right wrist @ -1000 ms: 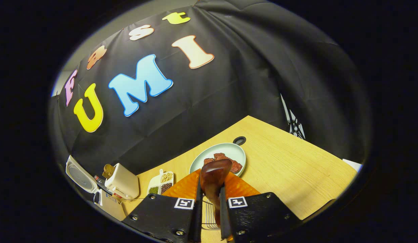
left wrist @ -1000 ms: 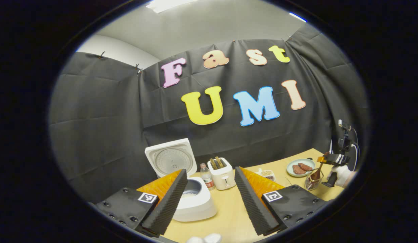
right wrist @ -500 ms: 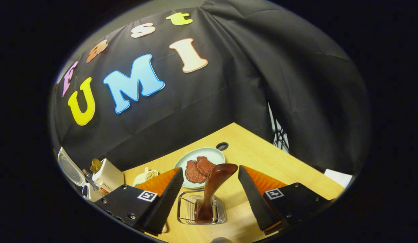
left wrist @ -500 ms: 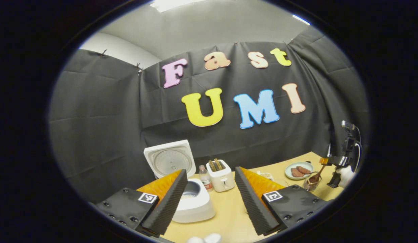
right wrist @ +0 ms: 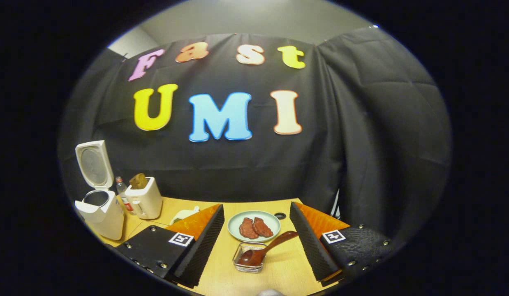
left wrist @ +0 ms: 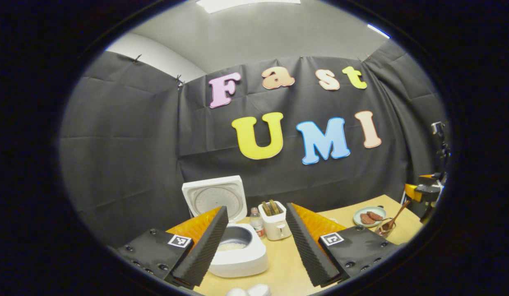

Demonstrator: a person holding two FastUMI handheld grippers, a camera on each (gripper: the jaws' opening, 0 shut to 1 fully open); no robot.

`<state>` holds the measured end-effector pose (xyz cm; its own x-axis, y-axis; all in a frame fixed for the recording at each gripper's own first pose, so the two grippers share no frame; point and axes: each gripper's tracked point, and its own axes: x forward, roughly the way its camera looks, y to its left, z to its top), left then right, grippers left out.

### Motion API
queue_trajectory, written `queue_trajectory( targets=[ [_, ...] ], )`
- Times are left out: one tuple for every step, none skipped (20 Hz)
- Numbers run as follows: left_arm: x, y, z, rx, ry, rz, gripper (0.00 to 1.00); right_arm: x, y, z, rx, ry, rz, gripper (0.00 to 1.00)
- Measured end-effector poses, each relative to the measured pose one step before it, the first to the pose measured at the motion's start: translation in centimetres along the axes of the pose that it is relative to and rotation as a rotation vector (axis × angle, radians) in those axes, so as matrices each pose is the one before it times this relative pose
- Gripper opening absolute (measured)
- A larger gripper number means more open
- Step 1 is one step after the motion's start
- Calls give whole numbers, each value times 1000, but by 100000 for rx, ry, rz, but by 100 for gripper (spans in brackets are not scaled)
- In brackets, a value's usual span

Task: Close the left gripper, press the button to open the rice cooker; take a wooden spoon from the chopstick holder with the right hand, scoop a spoonful of rice and pour it into the rice cooker, then put the wooden spoon back into the chopstick holder.

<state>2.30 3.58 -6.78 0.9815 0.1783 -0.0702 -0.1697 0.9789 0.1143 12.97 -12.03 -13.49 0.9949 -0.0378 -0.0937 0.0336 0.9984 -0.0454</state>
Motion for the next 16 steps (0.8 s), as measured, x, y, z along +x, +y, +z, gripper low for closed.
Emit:
queue_trajectory(
  targets=[
    [831, 1033, 602, 392, -1065, 1075, 100, -1191, 1639, 1176, 26, -1203, 3206, 98],
    [877, 1132, 503, 542, -1166, 1145, 100, -922, 1369, 591, 1430, 5, 1933, 98],
    [1023, 875, 614, 10, -1018, 751, 100, -822, 1507, 333, 1307, 302, 2486, 98],
    [1286, 1059, 656, -116, -897, 810, 100, -826, 1370, 419, 580, 77, 2056, 98],
    [1458, 727, 861, -398, -1257, -44, 100, -624, 977, 249, -1047, -164, 944, 98],
    [1561, 951, 654, -259, -826, 924, 100, -570, 599, 114, -1594, 624, 130, 98],
    [1692, 862, 869, 104, -859, 464, 100, -543, 626, 73, -1028, 409, 824, 98],
    [1640, 988, 657, -457, -807, 1581, 100, -309, 671, 88, -748, 197, 708, 97],
    [1672, 763, 842, -696, -558, 728, 100, -189, 427, 176, -60, 557, 127, 97],
    [1718, 664, 802, -1329, -720, 1123, 100, -152, 294, 150, -136, 411, 85, 98],
    [1475, 654, 375, -1783, 459, 857, 100, 29, 315, 87, 245, 387, -155, 97],
    [1783, 413, 568, -2180, -533, 124, 100, 58, 301, 188, 656, 674, 165, 98],
    [1654, 437, 238, -1860, 617, 310, 98, 86, 434, 100, 463, 568, 528, 98],
    [1837, 562, -145, -757, 1133, 720, 97, 104, 237, 250, 123, 339, -16, 98],
    [1866, 735, -69, -422, 771, 1035, 96, 127, 142, 214, 198, 454, -1, 98],
    [1803, 628, -180, -257, 849, 1357, 96, 133, 241, 150, -271, 214, 57, 98]
  ],
)
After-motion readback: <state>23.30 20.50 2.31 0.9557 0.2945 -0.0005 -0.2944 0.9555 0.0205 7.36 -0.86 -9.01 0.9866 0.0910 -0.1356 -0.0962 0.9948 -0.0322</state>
